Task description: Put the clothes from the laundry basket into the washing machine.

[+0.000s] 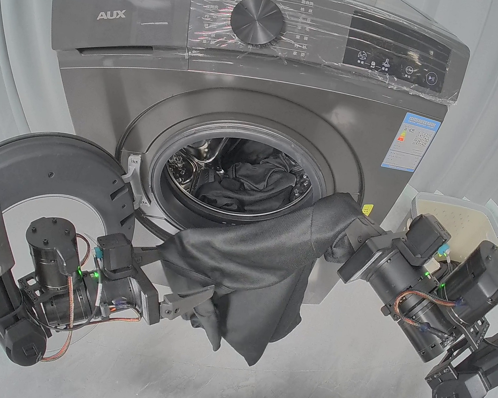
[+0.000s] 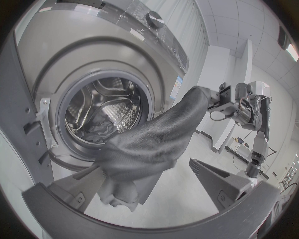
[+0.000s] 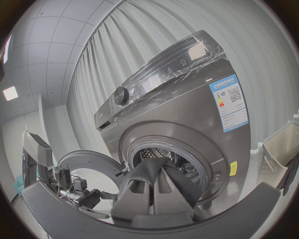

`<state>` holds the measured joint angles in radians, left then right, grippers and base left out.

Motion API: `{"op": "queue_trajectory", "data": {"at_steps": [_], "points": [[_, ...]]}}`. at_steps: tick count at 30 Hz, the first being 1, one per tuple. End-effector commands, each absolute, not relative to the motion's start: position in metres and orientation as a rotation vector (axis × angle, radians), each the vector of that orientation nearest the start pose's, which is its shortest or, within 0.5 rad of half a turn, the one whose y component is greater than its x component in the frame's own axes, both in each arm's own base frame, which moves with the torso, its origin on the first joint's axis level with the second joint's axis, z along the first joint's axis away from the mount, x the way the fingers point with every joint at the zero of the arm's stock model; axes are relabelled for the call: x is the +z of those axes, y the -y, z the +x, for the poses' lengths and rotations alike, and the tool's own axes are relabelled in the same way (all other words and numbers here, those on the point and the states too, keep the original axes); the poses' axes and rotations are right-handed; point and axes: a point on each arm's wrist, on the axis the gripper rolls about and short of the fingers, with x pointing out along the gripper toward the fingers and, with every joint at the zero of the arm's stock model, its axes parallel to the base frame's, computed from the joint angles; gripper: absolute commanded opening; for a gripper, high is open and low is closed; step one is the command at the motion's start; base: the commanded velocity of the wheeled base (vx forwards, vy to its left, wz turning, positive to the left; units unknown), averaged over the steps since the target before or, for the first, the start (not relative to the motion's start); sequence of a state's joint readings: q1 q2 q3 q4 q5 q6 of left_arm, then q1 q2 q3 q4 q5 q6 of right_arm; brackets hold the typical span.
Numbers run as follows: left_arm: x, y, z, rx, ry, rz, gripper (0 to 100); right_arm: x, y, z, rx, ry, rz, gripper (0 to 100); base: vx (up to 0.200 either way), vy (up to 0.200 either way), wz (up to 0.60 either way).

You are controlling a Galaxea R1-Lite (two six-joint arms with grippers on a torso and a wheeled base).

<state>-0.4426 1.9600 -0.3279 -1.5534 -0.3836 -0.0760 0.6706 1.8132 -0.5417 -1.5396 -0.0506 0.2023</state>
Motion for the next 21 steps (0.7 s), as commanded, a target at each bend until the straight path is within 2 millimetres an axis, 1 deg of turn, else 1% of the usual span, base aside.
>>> {"op": "queue_trajectory", "data": {"at_steps": [1,6,10,12,14,15,17,21], "points": [[0.069,0.129,0.255,-0.813,-0.185,-0.062,100,0.173,-0.185,0.23,0.651,0.191,0.292,0,0.0,0.0,0.0],[0.059,0.128,0.261,-0.801,-0.212,-0.057,100,0.176,-0.192,0.228,0.644,0.199,0.302,0,0.0,0.0,0.0],[0.056,0.124,0.266,-0.792,-0.212,-0.046,100,0.175,-0.199,0.232,0.643,0.205,0.308,0,0.0,0.0,0.0],[0.055,0.123,0.265,-0.794,-0.218,-0.038,100,0.174,-0.209,0.242,0.637,0.214,0.312,0,0.0,0.0,0.0],[0.054,0.122,0.263,-0.792,-0.223,-0.035,100,0.174,-0.212,0.246,0.628,0.217,0.315,0,0.0,0.0,0.0],[0.053,0.122,0.262,-0.792,-0.232,-0.034,100,0.176,-0.218,0.251,0.618,0.228,0.323,0,0.0,0.0,0.0],[0.052,0.121,0.261,-0.792,-0.233,-0.03,100,0.176,-0.225,0.255,0.62,0.234,0.325,0,0.0,0.0,0.0],[0.052,0.12,0.26,-0.793,-0.236,-0.024,100,0.171,-0.232,0.264,0.606,0.204,0.315,0,0.0,0.0,0.0]]}}
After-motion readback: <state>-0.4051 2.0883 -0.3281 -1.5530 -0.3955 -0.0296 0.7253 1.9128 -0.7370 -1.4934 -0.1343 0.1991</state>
